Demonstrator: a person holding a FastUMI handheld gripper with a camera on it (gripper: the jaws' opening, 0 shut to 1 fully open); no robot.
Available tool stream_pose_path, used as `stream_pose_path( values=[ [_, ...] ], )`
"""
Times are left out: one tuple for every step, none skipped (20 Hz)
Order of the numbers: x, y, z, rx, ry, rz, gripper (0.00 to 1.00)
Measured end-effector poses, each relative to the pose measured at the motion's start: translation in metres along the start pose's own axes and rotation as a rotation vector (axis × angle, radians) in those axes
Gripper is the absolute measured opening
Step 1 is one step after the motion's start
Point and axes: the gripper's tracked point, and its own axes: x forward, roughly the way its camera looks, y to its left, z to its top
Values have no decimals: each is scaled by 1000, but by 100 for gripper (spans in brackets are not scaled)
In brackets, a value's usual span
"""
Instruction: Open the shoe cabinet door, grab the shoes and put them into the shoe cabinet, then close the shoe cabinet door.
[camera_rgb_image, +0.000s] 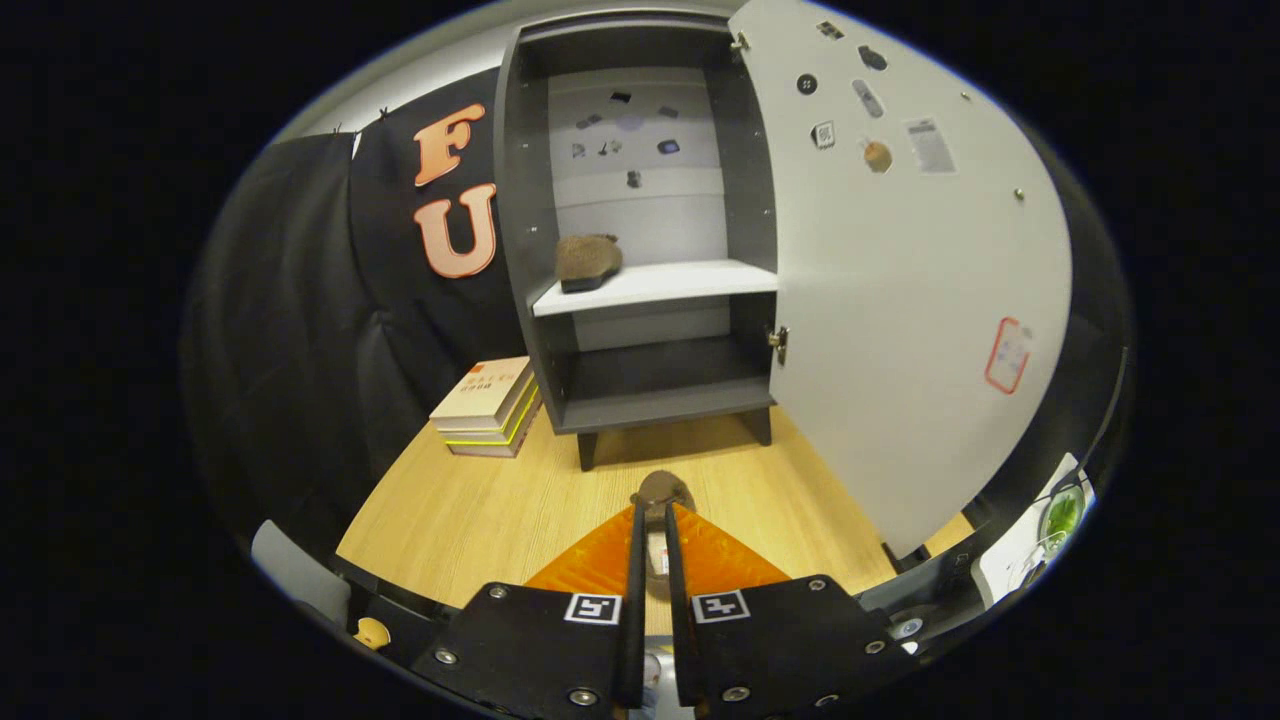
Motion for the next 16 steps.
stream_pose_path(
  values=[
    [11, 2, -10, -5, 29, 11, 12],
    [21, 4, -19, -17, 54, 16, 12],
    [31, 5, -28, -31, 82, 23, 12],
    [40, 7, -37, -43, 114, 32, 12],
    [52, 9, -43, -51, 138, 39, 12],
    [62, 10, -50, -54, 163, 49, 12],
    [72, 11, -58, -55, 184, 54, 12],
    [80, 10, -64, -57, 204, 61, 12],
    [92, 8, -71, -61, 226, 62, 12],
    [99, 7, -78, -65, 246, 66, 12],
    [109, 8, -85, -68, 262, 69, 12],
    [118, 7, -92, -72, 284, 73, 12],
    [126, 7, -98, -76, 302, 76, 12],
    [134, 6, -104, -80, 320, 77, 12],
    [141, 6, -111, -84, 335, 79, 12],
    [150, 6, -117, -93, 351, 78, 12]
  ],
)
